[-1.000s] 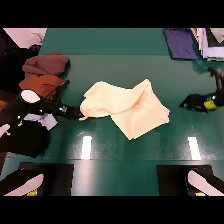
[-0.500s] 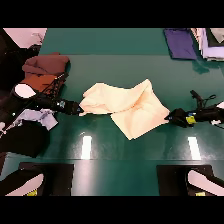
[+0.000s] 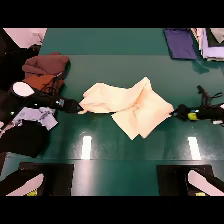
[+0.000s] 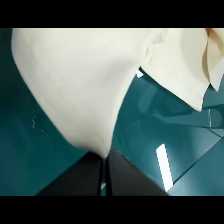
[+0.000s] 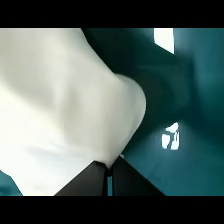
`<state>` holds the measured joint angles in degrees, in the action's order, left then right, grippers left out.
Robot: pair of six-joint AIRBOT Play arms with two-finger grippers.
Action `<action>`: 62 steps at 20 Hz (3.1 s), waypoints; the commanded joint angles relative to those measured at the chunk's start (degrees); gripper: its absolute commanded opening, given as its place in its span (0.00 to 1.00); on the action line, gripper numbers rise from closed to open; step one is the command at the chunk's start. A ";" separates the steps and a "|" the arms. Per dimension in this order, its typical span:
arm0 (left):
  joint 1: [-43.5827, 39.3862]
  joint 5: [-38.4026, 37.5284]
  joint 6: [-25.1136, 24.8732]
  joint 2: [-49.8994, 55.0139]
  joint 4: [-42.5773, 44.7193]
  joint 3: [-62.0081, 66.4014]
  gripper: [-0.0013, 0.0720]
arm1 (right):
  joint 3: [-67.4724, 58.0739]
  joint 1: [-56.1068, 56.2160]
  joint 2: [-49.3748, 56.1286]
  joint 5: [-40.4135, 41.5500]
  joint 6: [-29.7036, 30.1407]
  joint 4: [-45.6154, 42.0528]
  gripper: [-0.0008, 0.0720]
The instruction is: Fold the shirts.
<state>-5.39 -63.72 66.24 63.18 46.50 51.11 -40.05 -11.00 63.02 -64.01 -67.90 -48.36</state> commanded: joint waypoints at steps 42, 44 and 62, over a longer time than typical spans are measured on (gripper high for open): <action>6.56 24.02 -0.42 28.85 -3.50 31.15 0.06 | -69.77 9.01 38.23 -6.01 -12.72 -22.23 0.03; 6.69 23.65 -3.30 28.83 -2.97 31.82 0.06 | -71.30 9.01 39.04 -3.82 -12.70 -22.27 0.03; 7.28 2.01 2.43 28.57 10.91 22.34 0.83 | -38.64 7.23 25.77 -5.14 -15.21 -29.22 0.52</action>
<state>1.41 -57.56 63.96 91.85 55.29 73.56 -81.01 -3.03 90.56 -67.44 -82.28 -77.78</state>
